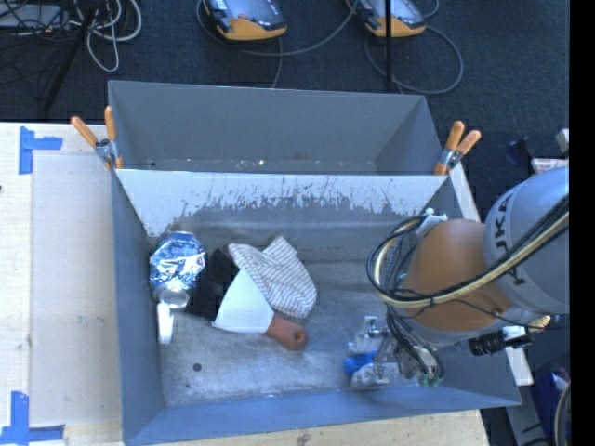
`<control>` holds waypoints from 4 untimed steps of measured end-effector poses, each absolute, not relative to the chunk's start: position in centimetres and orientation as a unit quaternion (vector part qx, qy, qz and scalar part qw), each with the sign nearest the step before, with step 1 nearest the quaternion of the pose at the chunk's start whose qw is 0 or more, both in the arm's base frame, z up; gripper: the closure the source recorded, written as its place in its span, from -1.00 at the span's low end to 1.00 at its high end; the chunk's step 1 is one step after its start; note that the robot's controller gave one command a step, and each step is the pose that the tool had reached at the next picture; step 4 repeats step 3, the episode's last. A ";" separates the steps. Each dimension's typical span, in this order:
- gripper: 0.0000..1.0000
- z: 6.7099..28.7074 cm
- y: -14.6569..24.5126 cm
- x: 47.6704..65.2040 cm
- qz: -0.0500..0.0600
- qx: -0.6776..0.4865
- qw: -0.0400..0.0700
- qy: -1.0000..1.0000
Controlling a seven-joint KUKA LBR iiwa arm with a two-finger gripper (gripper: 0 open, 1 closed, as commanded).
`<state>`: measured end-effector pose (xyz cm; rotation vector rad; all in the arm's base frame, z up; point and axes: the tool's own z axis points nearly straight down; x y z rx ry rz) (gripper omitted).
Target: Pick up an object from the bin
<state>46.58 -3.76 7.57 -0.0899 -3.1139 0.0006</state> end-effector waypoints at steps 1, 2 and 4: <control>1.00 12.3 -3.7 46.6 0.000 -0.027 0.000 -1.000; 1.00 13.5 -3.7 46.6 0.000 -0.026 0.000 -1.000; 1.00 13.2 -3.6 46.6 0.000 -0.024 0.001 -1.000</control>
Offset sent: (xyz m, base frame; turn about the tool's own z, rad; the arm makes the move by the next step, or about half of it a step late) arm -0.0001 0.0001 0.0597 0.0000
